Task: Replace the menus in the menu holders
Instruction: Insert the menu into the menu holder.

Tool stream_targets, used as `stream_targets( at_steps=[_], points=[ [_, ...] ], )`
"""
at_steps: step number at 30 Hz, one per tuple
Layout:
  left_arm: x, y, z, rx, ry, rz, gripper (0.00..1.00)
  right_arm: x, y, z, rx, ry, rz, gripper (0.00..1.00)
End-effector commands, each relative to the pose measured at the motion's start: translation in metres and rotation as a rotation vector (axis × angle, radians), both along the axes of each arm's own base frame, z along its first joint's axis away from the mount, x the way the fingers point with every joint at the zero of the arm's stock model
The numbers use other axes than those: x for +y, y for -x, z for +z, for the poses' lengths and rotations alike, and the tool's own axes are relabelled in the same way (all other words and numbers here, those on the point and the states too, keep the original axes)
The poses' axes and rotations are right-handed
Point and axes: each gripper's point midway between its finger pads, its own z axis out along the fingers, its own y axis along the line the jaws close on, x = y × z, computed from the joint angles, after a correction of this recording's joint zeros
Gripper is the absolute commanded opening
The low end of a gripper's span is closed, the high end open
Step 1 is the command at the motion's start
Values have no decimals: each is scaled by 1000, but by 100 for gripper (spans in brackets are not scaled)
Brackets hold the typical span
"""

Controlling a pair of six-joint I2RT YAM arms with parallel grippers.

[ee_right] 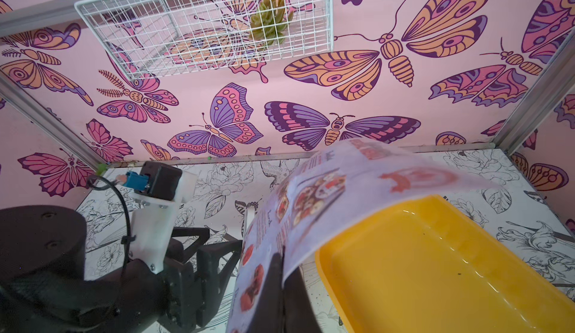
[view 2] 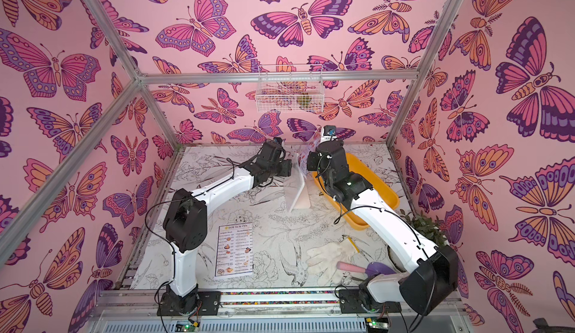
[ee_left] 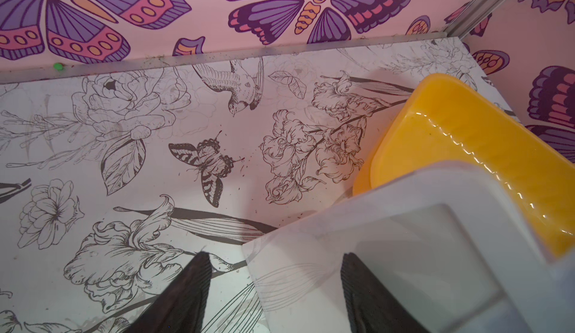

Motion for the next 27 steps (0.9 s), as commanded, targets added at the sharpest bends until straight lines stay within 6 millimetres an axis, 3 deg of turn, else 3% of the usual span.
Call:
stream_targets(
  at_steps=[1, 13, 27],
  points=[
    [4, 3, 1, 8, -10, -8, 69, 3, -1, -6, 4, 19, -15, 4],
    [9, 49, -7, 66, -3, -33, 68, 6, -18, 5, -25, 65, -39, 5],
    [20, 55, 8, 60, 3, 19, 68, 19, -7, -10, -78, 56, -24, 3]
  ],
)
